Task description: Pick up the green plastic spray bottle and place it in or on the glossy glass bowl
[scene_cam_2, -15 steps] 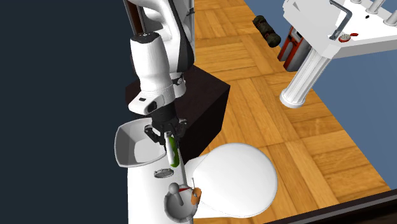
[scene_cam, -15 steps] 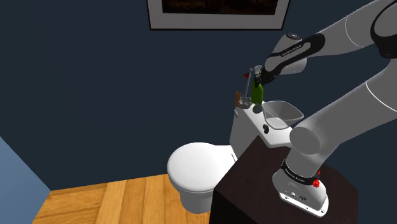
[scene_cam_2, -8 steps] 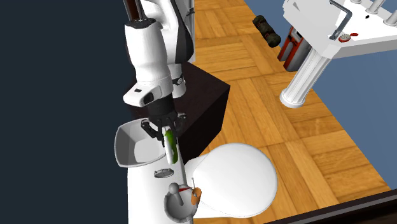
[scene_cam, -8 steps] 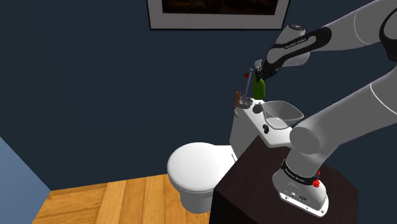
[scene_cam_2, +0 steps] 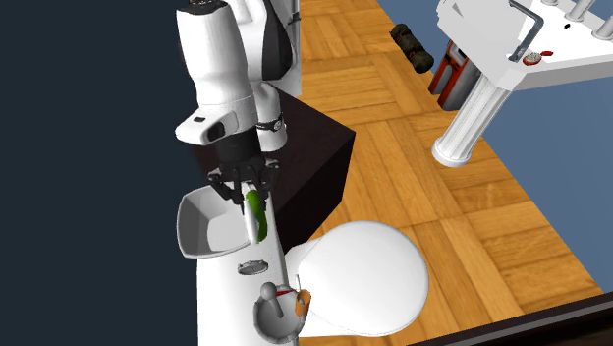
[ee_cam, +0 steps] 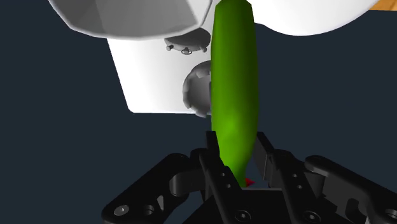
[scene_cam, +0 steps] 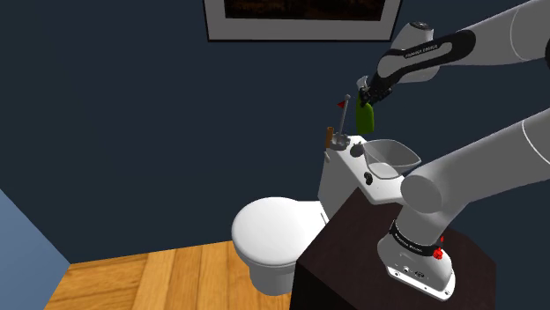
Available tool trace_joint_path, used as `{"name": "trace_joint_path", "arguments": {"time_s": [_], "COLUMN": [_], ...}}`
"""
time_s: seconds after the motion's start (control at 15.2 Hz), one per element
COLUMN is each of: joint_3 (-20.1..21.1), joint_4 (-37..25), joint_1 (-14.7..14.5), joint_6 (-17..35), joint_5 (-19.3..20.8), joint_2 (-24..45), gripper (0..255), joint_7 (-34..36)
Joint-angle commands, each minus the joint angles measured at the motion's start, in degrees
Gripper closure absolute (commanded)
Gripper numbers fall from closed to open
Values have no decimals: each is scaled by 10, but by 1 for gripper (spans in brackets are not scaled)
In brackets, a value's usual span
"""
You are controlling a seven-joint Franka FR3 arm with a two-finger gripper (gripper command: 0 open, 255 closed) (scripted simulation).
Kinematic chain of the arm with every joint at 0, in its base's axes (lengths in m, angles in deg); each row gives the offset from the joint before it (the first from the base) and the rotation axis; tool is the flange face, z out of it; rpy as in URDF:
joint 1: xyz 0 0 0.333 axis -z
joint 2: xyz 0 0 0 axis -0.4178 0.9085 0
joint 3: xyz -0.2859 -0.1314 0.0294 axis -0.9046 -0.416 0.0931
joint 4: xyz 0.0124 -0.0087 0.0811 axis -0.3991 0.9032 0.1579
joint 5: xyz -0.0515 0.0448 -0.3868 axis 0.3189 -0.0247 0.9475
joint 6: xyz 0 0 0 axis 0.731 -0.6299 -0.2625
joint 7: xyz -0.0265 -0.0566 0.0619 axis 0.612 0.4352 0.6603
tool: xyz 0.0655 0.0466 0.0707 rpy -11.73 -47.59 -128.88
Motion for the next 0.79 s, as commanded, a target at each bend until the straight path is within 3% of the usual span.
{"name": "trace_joint_path", "arguments": {"time_s": [0.0,0.73], "joint_3": [-8,-88], "joint_4": [19,91], "joint_1": [16,130], "joint_6": [-15,-128], "joint_5": [10,67], "joint_2": [-35,-228], "gripper": [255,255], "joint_7": [-16,-150]}}
